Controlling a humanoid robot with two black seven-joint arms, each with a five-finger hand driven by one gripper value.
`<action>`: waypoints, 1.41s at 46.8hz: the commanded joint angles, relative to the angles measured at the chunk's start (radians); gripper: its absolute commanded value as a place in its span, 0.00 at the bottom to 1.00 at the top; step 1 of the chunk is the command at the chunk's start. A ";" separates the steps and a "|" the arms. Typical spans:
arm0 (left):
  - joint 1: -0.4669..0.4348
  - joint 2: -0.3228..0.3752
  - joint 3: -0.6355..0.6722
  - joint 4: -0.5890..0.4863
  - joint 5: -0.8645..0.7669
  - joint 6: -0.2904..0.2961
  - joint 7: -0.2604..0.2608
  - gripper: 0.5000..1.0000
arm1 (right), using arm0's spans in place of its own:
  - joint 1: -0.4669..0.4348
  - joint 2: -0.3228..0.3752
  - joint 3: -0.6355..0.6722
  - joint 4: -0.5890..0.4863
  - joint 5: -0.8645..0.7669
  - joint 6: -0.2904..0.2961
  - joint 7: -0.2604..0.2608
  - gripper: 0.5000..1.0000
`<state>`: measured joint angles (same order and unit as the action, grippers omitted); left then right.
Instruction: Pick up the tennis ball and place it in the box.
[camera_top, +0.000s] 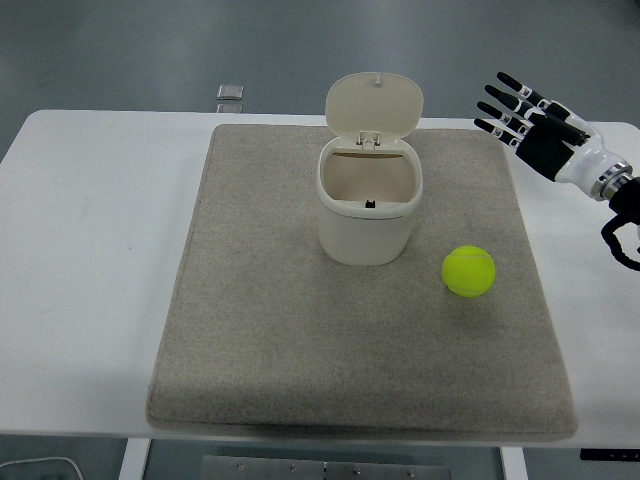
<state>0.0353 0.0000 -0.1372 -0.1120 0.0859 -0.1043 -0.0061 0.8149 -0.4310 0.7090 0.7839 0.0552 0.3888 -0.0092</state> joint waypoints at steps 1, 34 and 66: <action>0.000 0.000 -0.001 0.002 0.000 0.000 0.000 0.98 | 0.000 0.001 0.001 0.000 -0.002 0.001 0.000 0.81; 0.000 0.000 0.004 0.000 0.000 0.000 0.000 0.98 | 0.007 -0.011 -0.002 -0.003 -0.005 0.001 0.009 0.82; 0.000 0.000 0.004 0.000 0.000 0.000 0.000 0.98 | 0.035 -0.084 -0.016 -0.002 -0.098 0.097 0.009 0.81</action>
<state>0.0353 0.0000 -0.1334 -0.1120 0.0859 -0.1043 -0.0061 0.8499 -0.5075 0.6922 0.7838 -0.0050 0.4724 0.0005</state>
